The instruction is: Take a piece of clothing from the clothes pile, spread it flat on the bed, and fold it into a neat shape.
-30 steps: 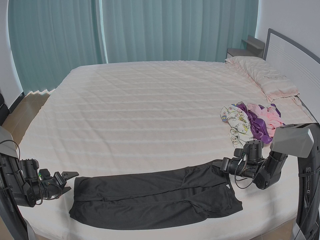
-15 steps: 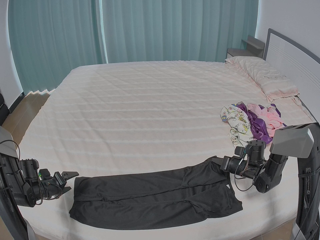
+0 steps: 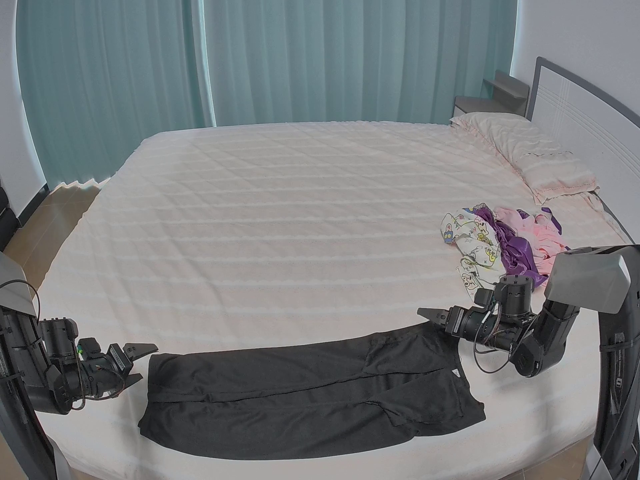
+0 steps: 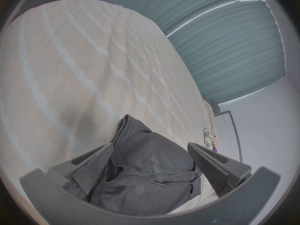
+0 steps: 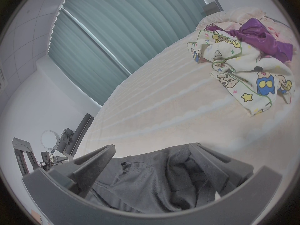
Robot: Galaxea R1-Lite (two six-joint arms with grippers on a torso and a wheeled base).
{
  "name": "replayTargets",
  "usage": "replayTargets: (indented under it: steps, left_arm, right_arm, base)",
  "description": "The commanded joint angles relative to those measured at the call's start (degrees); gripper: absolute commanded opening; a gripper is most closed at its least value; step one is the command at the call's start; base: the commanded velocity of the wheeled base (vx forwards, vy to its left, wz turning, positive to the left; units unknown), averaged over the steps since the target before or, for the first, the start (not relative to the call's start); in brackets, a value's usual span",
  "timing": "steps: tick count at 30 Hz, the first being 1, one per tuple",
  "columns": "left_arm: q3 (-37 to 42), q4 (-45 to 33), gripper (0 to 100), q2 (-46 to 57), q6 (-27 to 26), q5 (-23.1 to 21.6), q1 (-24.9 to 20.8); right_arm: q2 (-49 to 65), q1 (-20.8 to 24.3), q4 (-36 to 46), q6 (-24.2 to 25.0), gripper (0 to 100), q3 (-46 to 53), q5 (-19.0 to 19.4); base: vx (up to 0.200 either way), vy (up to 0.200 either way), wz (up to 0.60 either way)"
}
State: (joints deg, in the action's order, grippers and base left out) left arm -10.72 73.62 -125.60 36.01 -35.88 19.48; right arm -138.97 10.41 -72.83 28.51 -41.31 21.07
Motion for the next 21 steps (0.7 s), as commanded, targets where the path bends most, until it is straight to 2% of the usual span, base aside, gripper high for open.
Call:
replayTargets:
  steps: [1,3,4,6,12,21]
  left_arm:
    - [0.0,0.0,100,-0.1,0.0,0.0,0.0]
    - [0.0,0.0,100,-0.1,0.0,0.0,0.0]
    - [0.0,0.0,100,-0.1,0.0,0.0,0.0]
    - [0.0,0.0,100,-0.1,0.0,0.0,0.0]
    - [0.3,0.0,100,-0.1,0.0,0.1,0.0]
    - [0.7,0.0,100,-0.1,-0.8,0.1,0.0]
  right_arm:
    - [5.6,1.1,4.3,0.0,100,-1.3,-0.4]
    - [6.3,2.4,5.9,0.1,100,-2.2,-1.3]
    - [7.1,4.8,8.9,0.2,100,-5.4,-4.3]
    - [6.5,7.3,11.8,0.1,100,-8.1,-6.7]
    - [1.6,13.8,18.9,-1.4,100,-13.3,-7.8]
    - [-2.1,16.0,24.6,-9.1,100,-16.7,-9.5]
  base:
    - [0.0,0.0,0.0]
    - [0.0,0.0,0.0]
    - [0.0,0.0,0.0]
    - [0.0,0.0,0.0]
    - [0.0,0.0,0.0]
    - [0.0,0.0,0.0]
